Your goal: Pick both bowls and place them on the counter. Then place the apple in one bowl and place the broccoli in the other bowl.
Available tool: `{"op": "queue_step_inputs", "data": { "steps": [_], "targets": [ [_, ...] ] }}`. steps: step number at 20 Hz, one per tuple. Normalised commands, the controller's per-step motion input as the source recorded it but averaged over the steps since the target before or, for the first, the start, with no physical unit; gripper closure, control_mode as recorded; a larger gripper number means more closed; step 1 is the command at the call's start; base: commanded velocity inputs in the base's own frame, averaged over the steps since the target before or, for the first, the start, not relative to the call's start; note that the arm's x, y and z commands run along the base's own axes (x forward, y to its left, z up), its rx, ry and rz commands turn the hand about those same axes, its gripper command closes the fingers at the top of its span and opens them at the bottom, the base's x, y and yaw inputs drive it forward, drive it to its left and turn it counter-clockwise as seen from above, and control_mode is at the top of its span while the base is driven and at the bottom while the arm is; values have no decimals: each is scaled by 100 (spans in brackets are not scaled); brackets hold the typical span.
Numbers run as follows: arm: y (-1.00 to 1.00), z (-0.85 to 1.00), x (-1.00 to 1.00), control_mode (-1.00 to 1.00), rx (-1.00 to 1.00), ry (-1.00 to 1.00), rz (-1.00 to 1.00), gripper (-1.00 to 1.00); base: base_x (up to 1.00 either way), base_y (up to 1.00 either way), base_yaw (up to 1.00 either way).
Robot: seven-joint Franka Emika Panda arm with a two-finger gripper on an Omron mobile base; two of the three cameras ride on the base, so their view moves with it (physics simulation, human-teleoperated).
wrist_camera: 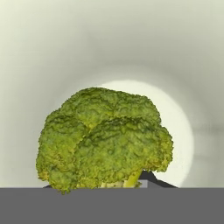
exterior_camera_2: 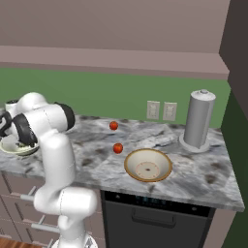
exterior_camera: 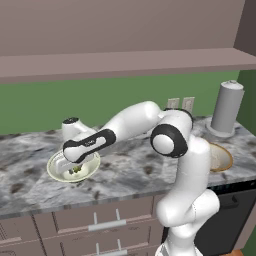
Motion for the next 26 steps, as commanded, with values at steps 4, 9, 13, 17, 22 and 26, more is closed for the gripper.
{"op": "queue_step_inputs", "data": {
  "steps": [4, 9, 13, 17, 22, 26],
  "targets": [
    [0, -18, 0, -100, 0, 0, 0, 100, 0, 0, 0],
    [0, -8, 5, -100, 0, 0, 0, -100, 0, 0, 0],
    [0, 2, 0, -100, 0, 0, -2, -100, 0, 0, 0],
    [-4, 29, -12, -100, 1, -3, -5, -100, 0, 0, 0],
    [-15, 60, -38, -100, 0, -8, -10, -100, 0, 0, 0],
    [-35, 50, -51, -100, 1, -15, -14, -100, 0, 0, 0]
  ]
}}
